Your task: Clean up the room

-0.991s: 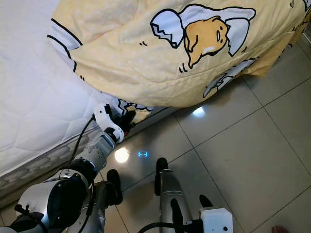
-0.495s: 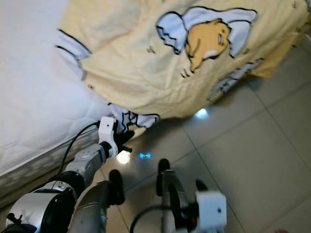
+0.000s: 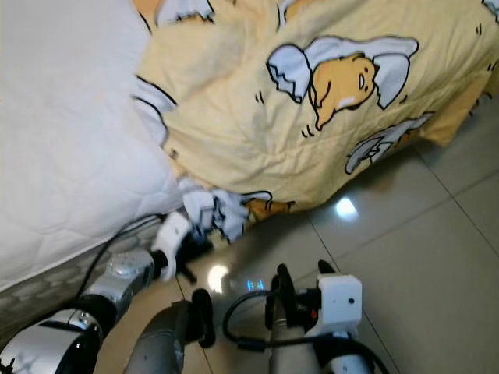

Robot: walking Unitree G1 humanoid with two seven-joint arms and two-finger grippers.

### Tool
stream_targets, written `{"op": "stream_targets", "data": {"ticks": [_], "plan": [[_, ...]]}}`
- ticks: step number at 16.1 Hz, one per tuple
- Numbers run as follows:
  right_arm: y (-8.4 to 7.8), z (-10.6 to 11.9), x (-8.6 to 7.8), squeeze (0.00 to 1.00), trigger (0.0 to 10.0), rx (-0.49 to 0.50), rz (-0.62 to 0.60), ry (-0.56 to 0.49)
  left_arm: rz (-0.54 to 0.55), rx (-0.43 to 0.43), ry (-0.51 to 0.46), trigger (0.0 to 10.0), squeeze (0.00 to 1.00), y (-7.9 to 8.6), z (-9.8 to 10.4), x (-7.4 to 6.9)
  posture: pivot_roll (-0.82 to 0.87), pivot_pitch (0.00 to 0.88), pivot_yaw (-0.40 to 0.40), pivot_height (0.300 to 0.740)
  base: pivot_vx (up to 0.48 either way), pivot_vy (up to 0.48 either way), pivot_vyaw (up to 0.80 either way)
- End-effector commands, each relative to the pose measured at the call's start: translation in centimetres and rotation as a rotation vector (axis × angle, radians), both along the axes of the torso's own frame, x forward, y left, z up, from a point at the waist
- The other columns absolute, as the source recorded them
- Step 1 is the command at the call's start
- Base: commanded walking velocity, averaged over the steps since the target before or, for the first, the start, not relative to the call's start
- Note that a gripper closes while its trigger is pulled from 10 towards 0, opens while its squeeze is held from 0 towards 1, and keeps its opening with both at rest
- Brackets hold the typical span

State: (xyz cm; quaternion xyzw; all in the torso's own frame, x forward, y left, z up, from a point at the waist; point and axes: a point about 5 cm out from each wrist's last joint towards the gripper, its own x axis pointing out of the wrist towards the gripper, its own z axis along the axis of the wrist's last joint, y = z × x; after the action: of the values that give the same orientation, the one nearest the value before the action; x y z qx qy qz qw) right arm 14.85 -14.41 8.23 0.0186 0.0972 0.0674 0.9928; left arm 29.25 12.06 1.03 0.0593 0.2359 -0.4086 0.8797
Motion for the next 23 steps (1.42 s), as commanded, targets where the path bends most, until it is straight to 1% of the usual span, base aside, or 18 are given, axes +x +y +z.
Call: {"op": "stream_targets", "data": {"ticks": [1,4,5,6,7,8,9,10,11,12,13,14,15,17,19,23], "plan": [[-0.3,-0.6,-0.2,0.38,10.0,0.007,-0.009,0.023,-0.113,0.005,0.032,0.0,0.00,-0.5,-0.7,-1.1,-0.18,0.211,0.090,0.735,0.000,0.000,0.00],[-0.7,-0.8,0.5,0.38,10.0,0.003,-0.016,0.008,-0.204,0.004,0.016,0.0,0.00,-1.4,-0.2,-1.0,-0.17,0.189,0.099,0.735,0.000,0.000,0.00],[-0.7,-0.9,0.7,0.38,10.0,0.003,-0.014,0.002,-0.259,0.008,0.023,0.0,0.00,-1.7,-0.2,-1.2,-0.17,0.181,0.098,0.735,0.000,0.000,0.00],[-0.8,-0.9,0.9,0.38,10.0,0.002,-0.012,0.000,-0.312,0.012,0.033,0.0,0.00,-1.9,-0.4,-1.6,-0.17,0.179,0.097,0.735,0.000,0.000,0.00],[-0.8,-0.9,0.9,0.38,10.0,0.002,-0.011,-0.001,-0.340,0.009,0.043,0.0,0.00,-2.0,-0.5,-1.9,-0.17,0.178,0.096,0.735,0.000,0.000,0.00],[-0.9,-1.0,0.9,0.37,10.0,0.001,-0.004,0.001,-0.445,0.002,0.079,0.0,0.00,-2.4,-0.8,-2.8,-0.17,0.175,0.095,0.735,0.000,0.000,0.00],[-0.9,-1.1,0.9,0.37,10.0,0.000,-0.001,0.002,-0.479,-0.002,0.092,0.0,0.00,-2.5,-0.9,-3.1,-0.17,0.175,0.095,0.735,0.000,0.000,0.00],[-1.0,-1.2,0.9,0.38,10.0,-0.001,0.004,0.004,-0.522,-0.025,0.115,0.0,0.00,-2.8,-1.0,-3.5,-0.17,0.171,0.094,0.735,0.000,0.000,0.00],[-1.1,-1.3,0.8,0.37,10.0,-0.003,0.006,0.007,-0.559,-0.074,0.129,0.0,0.00,-3.7,-1.0,-4.1,-0.17,0.167,0.093,0.735,0.000,0.000,0.00],[-1.1,-1.3,0.8,0.37,10.0,-0.003,0.006,0.007,-0.559,-0.074,0.129,0.0,0.00,-3.7,-1.0,-4.1,-0.17,0.167,0.093,0.735,0.000,0.000,0.00],[-1.1,-1.4,0.8,0.37,10.0,-0.004,0.010,0.011,-0.613,-0.115,0.150,0.0,0.00,-4.5,-1.1,-4.8,-0.18,0.166,0.091,0.735,0.000,0.000,0.00],[-1.1,-1.5,0.8,0.38,10.0,-0.003,0.013,0.014,-0.638,-0.144,0.166,0.0,0.00,-4.9,-1.1,-5.1,-0.18,0.166,0.090,0.735,0.000,0.000,0.00],[-1.1,-1.5,0.9,0.38,10.0,-0.003,0.014,0.014,-0.643,-0.159,0.178,0.0,0.00,-5.0,-1.0,-5.1,-0.18,0.166,0.089,0.735,0.000,0.000,0.00],[-1.2,-1.7,0.9,0.37,10.0,-0.004,0.019,0.020,-0.646,-0.214,0.176,0.0,0.00,-5.8,-0.5,-4.9,-0.18,0.163,0.085,0.735,0.000,0.000,0.00],[-1.2,-1.8,0.9,0.37,10.0,-0.005,0.021,0.022,-0.653,-0.231,0.166,0.0,0.00,-6.3,-0.2,-4.7,-0.19,0.162,0.085,0.735,0.000,0.000,0.00],[-1.3,-1.8,0.9,0.38,10.0,-0.009,0.021,0.022,-0.669,-0.245,0.162,0.0,0.00,-6.5,0.1,-4.7,-0.19,0.160,0.089,0.735,0.000,-0.480,0.00]]}}
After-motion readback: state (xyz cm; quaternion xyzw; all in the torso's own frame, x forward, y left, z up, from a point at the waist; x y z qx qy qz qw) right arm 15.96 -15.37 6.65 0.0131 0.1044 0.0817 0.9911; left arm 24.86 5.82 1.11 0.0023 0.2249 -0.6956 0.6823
